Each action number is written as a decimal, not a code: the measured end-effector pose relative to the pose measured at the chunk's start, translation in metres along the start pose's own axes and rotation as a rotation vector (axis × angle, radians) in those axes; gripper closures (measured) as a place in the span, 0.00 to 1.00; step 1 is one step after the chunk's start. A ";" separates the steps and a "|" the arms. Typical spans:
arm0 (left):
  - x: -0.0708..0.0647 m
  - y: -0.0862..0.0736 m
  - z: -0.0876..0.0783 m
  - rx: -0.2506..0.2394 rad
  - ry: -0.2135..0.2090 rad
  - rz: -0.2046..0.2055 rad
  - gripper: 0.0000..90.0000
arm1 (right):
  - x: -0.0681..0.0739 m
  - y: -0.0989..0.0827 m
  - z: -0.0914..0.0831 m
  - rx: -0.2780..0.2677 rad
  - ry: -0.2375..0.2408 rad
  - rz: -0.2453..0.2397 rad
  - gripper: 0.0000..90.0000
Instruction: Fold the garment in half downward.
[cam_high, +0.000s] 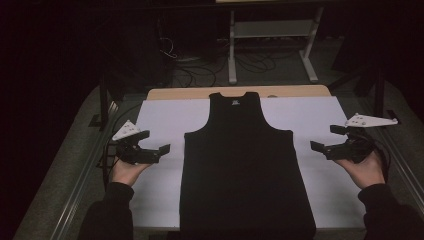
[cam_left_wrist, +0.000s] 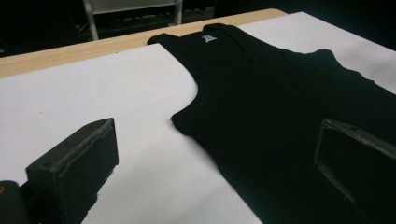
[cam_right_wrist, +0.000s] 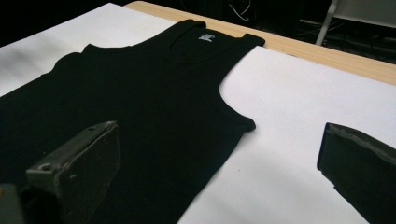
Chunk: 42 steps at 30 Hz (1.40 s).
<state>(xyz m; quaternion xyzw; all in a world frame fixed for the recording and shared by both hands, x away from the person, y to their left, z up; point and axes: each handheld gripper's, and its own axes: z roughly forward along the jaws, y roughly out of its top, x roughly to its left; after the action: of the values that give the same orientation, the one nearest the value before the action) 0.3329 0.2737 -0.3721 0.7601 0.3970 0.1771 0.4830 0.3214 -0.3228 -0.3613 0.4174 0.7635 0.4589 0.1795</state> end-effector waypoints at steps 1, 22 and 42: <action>0.000 0.001 0.001 0.002 0.000 0.005 0.00 | 0.000 0.000 0.000 0.000 0.000 0.000 0.00; 0.004 0.035 0.018 0.044 -0.030 0.057 0.00 | -0.007 0.026 0.016 0.039 0.003 -0.023 0.00; 0.010 0.047 0.041 0.077 -0.036 0.052 0.00 | -0.022 0.042 0.028 0.066 -0.004 -0.015 0.00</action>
<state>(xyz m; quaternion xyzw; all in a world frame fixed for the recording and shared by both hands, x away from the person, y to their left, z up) 0.3867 0.2471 -0.3511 0.7913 0.3749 0.1605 0.4556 0.3729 -0.3153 -0.3429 0.4182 0.7811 0.4312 0.1706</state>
